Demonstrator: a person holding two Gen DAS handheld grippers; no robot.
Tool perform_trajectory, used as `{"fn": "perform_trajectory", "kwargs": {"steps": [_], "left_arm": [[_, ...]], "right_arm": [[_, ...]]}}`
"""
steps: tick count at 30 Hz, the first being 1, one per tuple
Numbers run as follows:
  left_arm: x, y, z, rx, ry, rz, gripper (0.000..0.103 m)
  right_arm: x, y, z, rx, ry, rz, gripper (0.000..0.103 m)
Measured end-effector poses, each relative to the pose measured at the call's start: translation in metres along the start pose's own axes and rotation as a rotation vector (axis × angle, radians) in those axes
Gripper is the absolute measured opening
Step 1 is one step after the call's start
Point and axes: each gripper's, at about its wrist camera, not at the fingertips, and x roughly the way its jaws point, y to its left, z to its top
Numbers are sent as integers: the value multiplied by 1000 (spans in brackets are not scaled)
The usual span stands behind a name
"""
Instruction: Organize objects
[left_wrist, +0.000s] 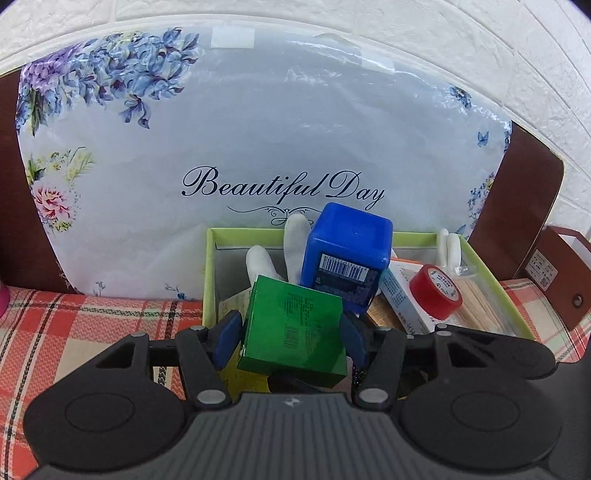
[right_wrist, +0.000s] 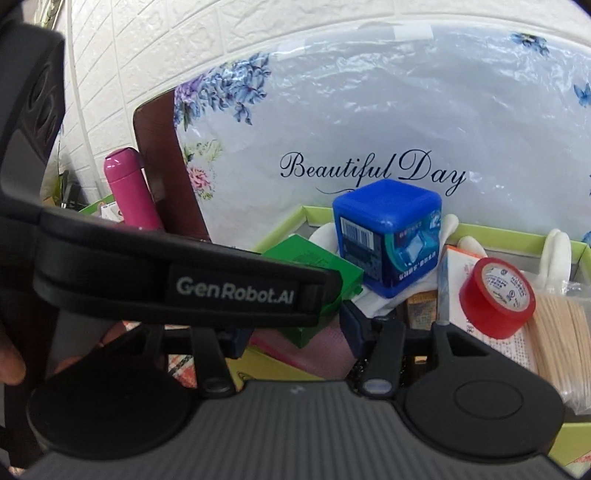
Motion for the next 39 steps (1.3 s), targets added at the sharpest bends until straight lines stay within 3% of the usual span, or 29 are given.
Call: {"fn": "perform_trajectory", "kwargs": {"steps": [5, 7, 13, 19, 25, 30, 39], "left_arm": [[-9, 0, -1, -17, -4, -17, 65], [-19, -3, -2, -36, -23, -18, 79], [-66, -12, -11, -71, -114, 20, 89], [-116, -30, -35, -92, -159, 77, 97], [-151, -56, -67, -95, -150, 122, 103], [-167, -71, -97, -107, -151, 169, 103], [-177, -94, -140, -43, -91, 240, 103]], "right_arm": [[-9, 3, -2, -13, -20, -13, 58], [-16, 6, -2, -23, -31, -42, 69], [-54, 11, -12, -8, -108, -73, 102], [-103, 20, -35, -31, -146, -170, 103], [-155, 23, -62, 11, -139, -229, 103], [-197, 24, -83, 46, -139, -293, 103], [-231, 29, -122, 85, -108, -351, 103]]}}
